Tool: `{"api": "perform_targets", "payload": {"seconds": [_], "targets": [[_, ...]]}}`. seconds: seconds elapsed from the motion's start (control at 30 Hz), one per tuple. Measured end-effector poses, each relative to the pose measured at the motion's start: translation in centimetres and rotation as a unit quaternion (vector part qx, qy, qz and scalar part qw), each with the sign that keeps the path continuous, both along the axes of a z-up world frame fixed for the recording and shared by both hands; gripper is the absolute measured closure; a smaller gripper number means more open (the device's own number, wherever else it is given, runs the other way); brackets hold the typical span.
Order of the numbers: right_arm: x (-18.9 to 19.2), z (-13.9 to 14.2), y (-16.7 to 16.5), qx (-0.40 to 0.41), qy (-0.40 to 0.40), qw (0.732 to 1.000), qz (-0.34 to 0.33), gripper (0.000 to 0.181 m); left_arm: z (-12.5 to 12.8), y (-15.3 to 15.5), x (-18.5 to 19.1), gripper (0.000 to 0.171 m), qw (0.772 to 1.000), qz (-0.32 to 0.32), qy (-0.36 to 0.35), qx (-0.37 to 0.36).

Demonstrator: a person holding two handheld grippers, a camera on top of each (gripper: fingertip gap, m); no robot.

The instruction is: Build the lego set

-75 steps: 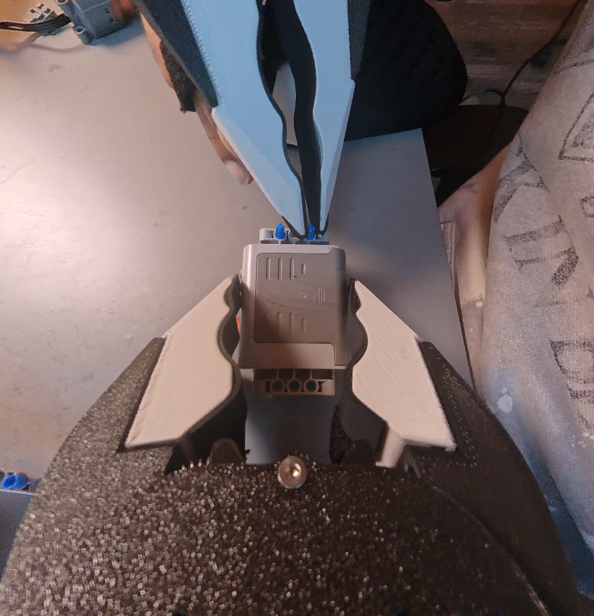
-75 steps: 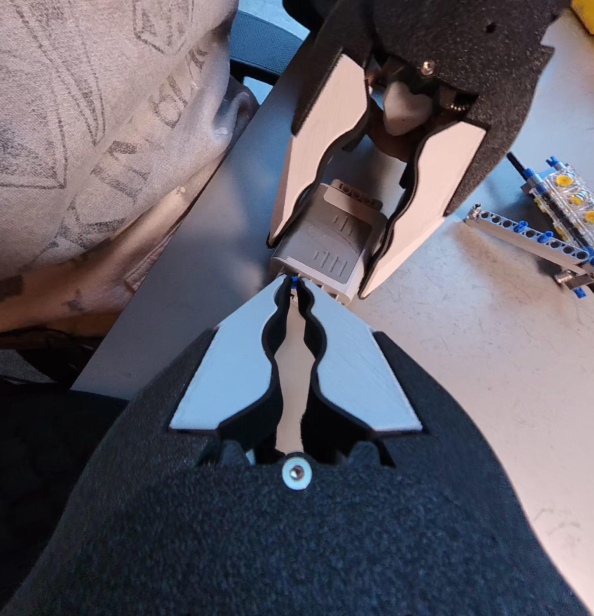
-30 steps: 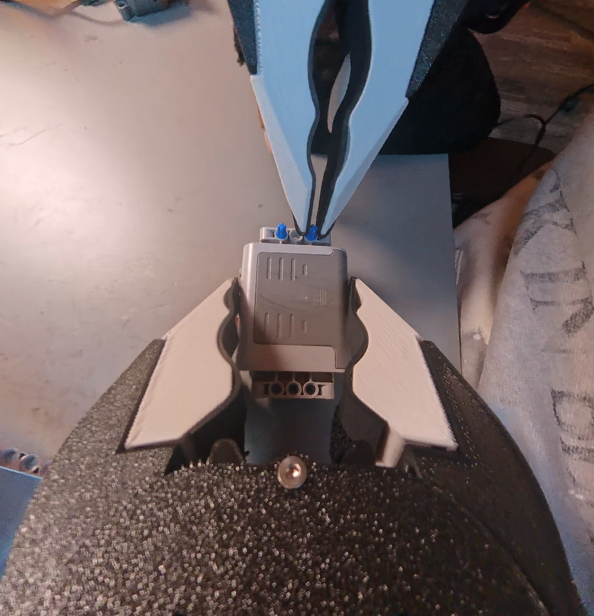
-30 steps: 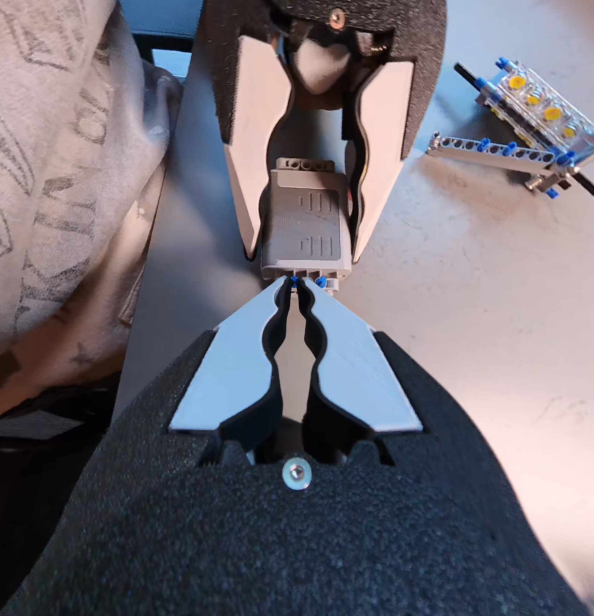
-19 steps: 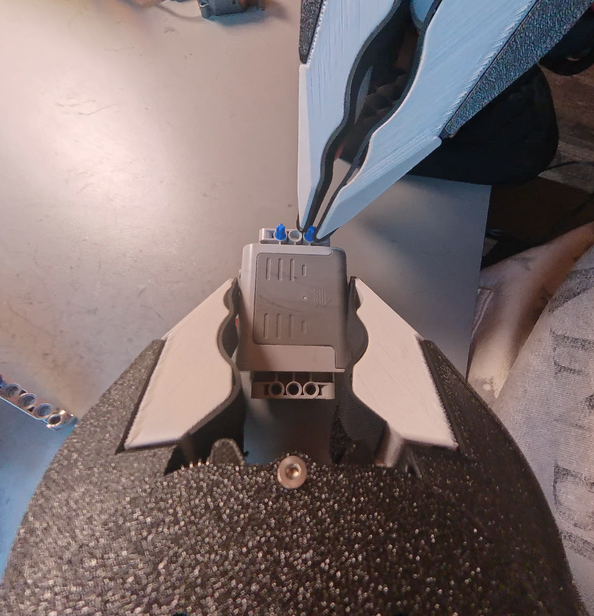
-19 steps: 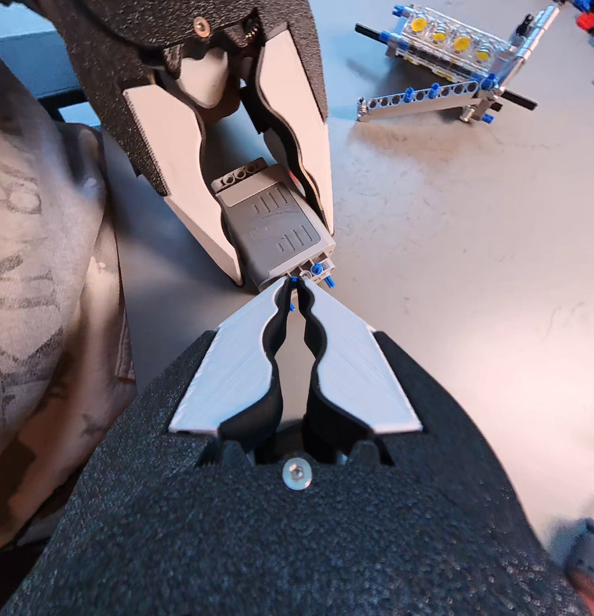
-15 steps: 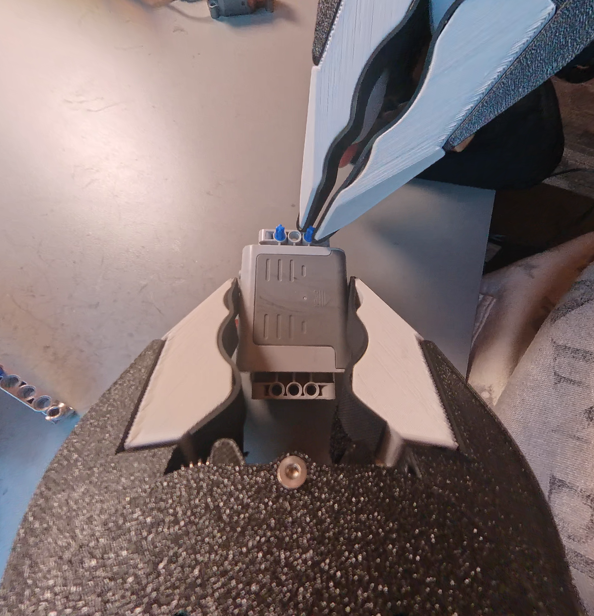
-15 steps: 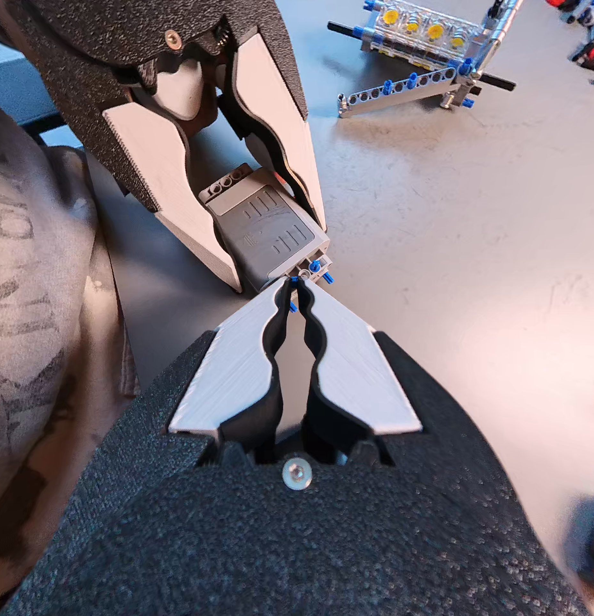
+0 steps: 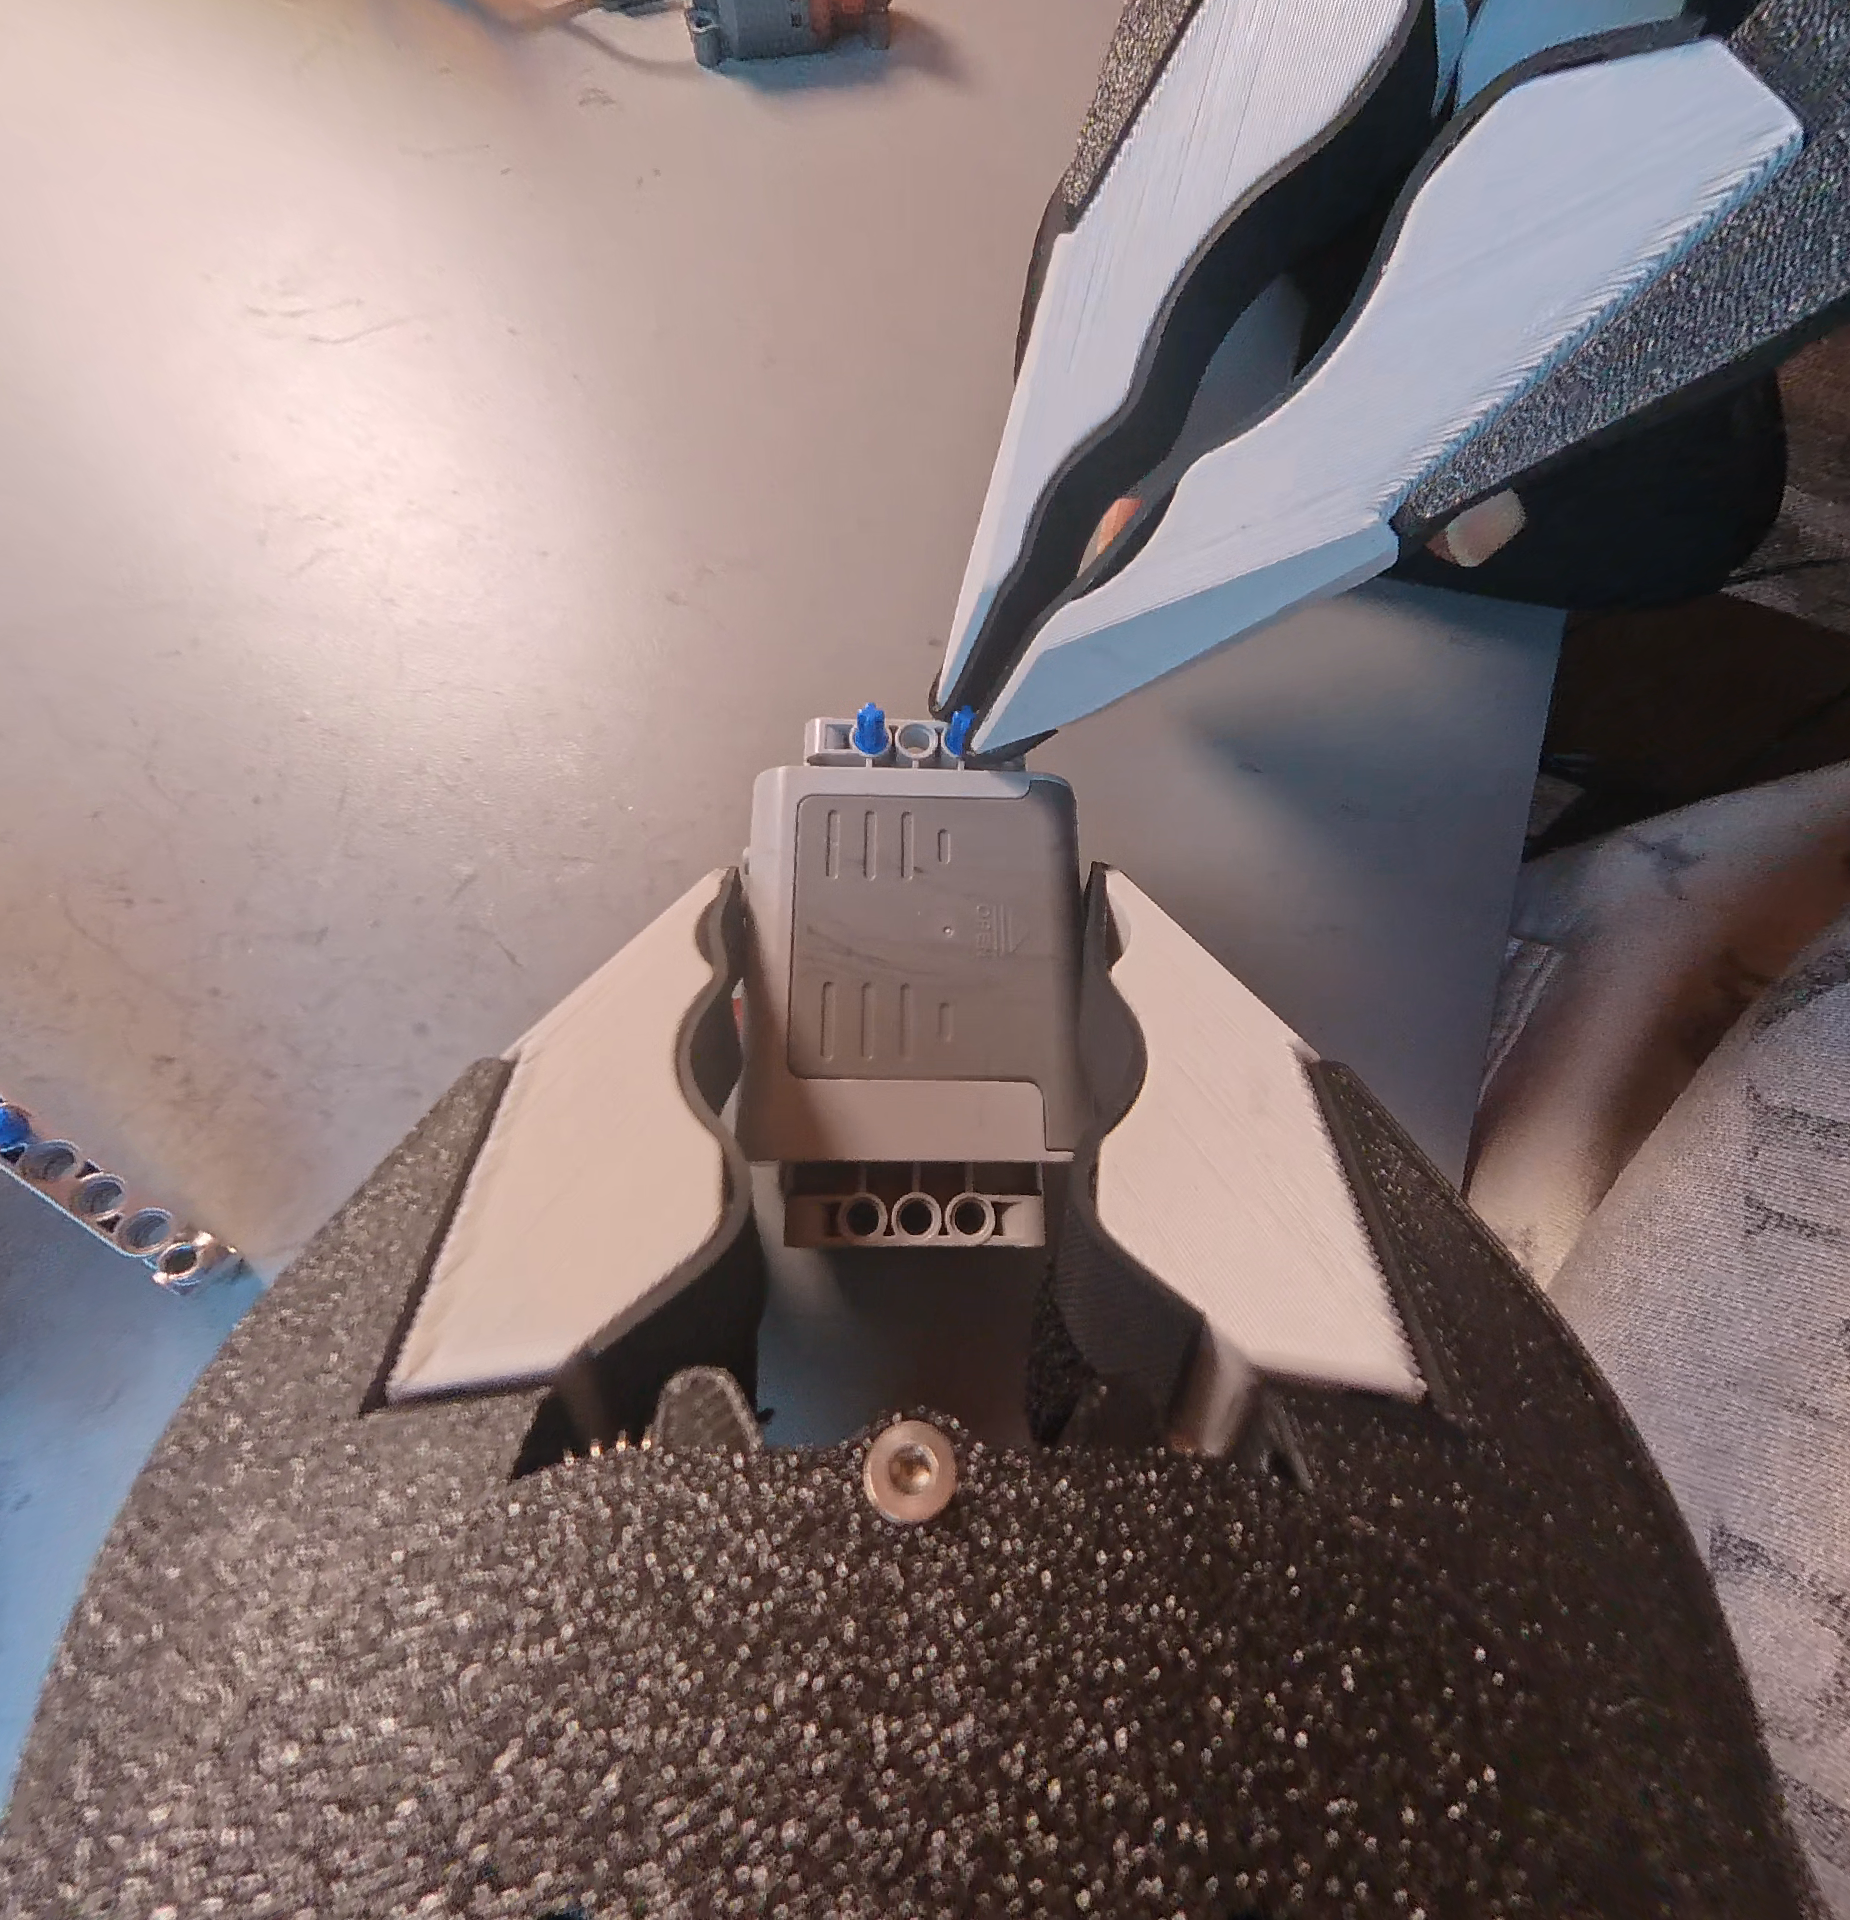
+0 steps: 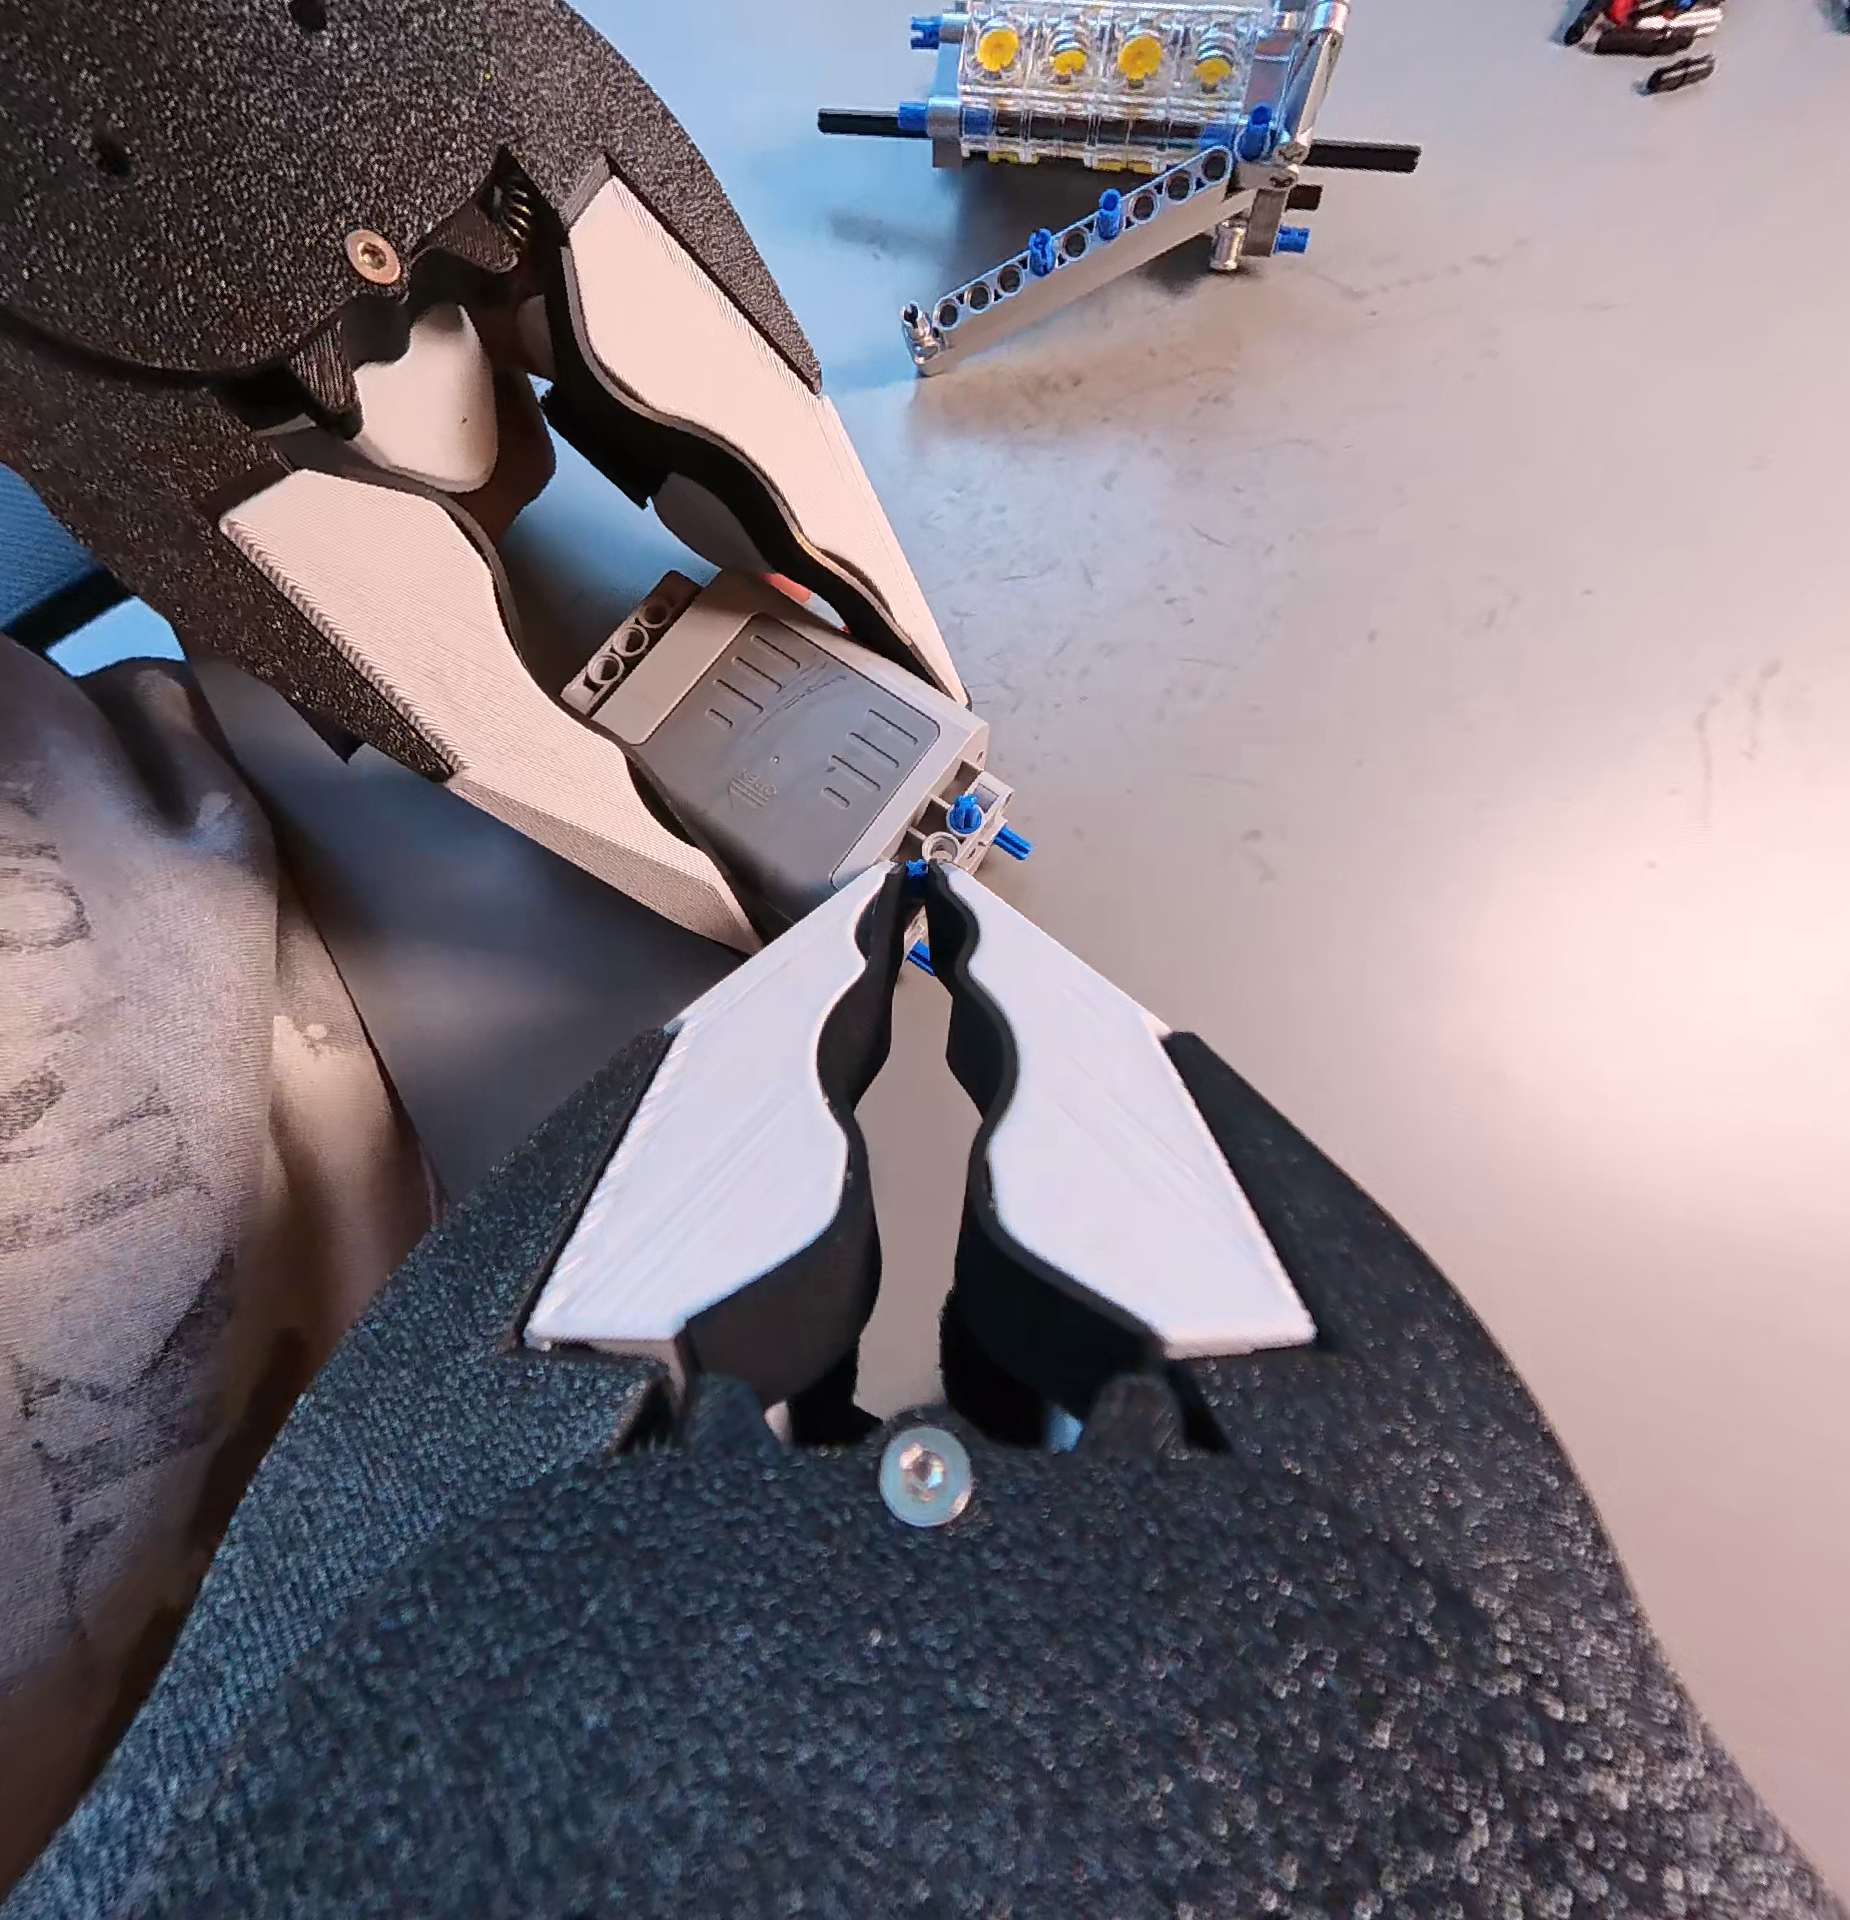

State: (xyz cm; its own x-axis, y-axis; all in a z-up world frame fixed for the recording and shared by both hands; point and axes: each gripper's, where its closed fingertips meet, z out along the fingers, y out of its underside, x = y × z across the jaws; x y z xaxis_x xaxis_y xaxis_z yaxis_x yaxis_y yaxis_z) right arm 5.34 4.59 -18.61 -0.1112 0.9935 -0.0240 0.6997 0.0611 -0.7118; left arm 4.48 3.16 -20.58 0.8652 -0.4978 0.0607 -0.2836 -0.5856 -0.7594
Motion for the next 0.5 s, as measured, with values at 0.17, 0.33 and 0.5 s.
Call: {"api": "perform_targets", "payload": {"seconds": [0.17, 0.33, 0.5], "targets": [[0.0, 0.0, 0.0, 0.004, -0.003, 1.000, 0.001, 0.179, 0.0, 0.0, 0.0, 0.109, 1.000, -0.001, 0.000, 0.001], [0.4, 0.2, -0.4, 0.000, -0.006, 0.999, 0.050, 0.173, 0.0, -0.1, 0.2, 0.109, 1.000, -0.027, -0.003, -0.002], [2.0, 1.5, -0.4, 0.003, 0.008, 0.991, 0.132, 0.157, -0.1, -0.7, 0.0, 0.108, 0.995, -0.102, 0.003, -0.017]]}}
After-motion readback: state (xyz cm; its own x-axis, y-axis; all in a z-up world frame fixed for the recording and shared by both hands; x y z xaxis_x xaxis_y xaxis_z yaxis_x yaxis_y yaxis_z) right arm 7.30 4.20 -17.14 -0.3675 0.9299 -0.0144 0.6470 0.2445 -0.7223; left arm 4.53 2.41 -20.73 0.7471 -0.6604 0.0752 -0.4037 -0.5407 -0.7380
